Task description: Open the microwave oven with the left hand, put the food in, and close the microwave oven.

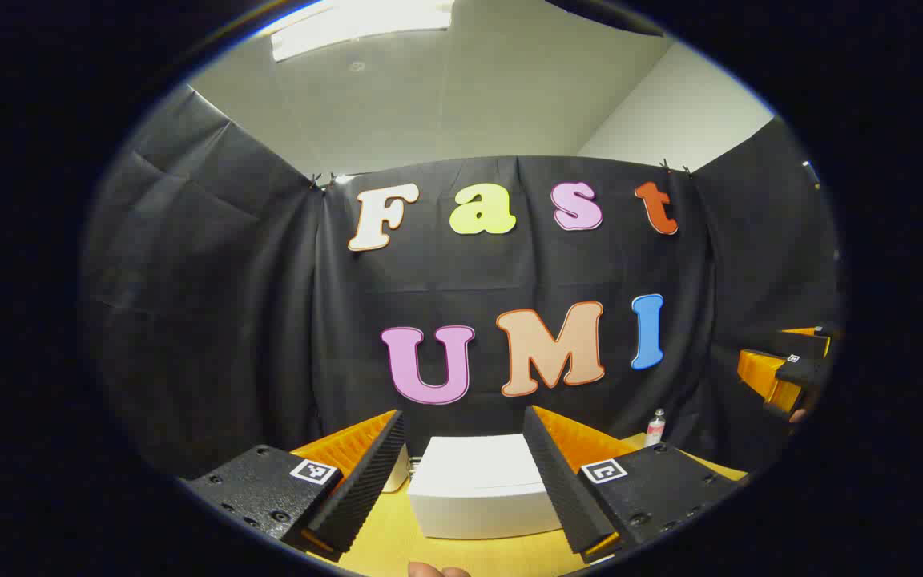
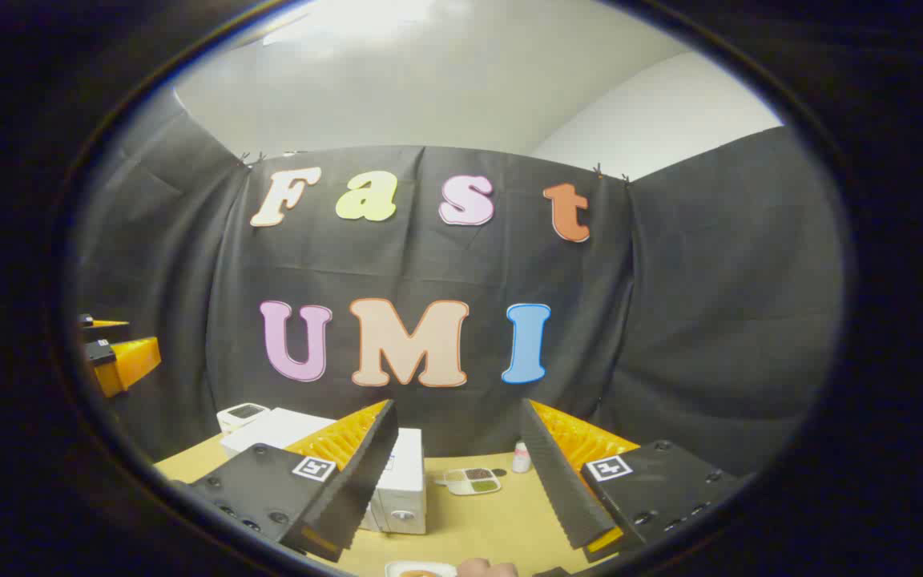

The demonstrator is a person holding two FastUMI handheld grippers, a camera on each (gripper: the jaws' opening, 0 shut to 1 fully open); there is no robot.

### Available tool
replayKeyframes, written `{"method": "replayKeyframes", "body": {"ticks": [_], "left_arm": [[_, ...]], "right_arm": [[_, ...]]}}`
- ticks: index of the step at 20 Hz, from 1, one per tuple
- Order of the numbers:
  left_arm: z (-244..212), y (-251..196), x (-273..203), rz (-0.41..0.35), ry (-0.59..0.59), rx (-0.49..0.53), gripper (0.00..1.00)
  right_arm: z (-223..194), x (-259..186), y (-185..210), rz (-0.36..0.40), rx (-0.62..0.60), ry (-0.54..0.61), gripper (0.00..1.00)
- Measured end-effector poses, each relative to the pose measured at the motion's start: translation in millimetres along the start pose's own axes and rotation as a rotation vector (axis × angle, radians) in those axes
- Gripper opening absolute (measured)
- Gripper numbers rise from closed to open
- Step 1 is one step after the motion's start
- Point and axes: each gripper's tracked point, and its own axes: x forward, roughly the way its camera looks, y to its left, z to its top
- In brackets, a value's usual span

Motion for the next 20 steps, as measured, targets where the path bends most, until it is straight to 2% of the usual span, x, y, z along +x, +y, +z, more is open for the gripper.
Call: {"method": "replayKeyframes", "body": {"ticks": [1,5,8,20], "left_arm": [[-1.8,-3.8,-3.0,-0.001,0.008,-0.009,0.92],[-7.3,-22.7,-6.2,-0.017,0.026,-0.030,0.92],[-10.5,-27.4,-4.0,0.001,0.032,-0.031,0.95],[-22.6,-39.4,5.5,0.040,0.065,-0.002,0.94]], "right_arm": [[-0.2,-0.5,-2.0,-0.001,0.002,0.005,0.97],[-2.4,0.6,-12.0,-0.002,0.009,0.012,0.97],[-6.5,2.9,-16.9,0.007,-0.010,0.013,0.96],[-18.7,28.7,-18.1,0.051,-0.013,0.022,0.96]]}}
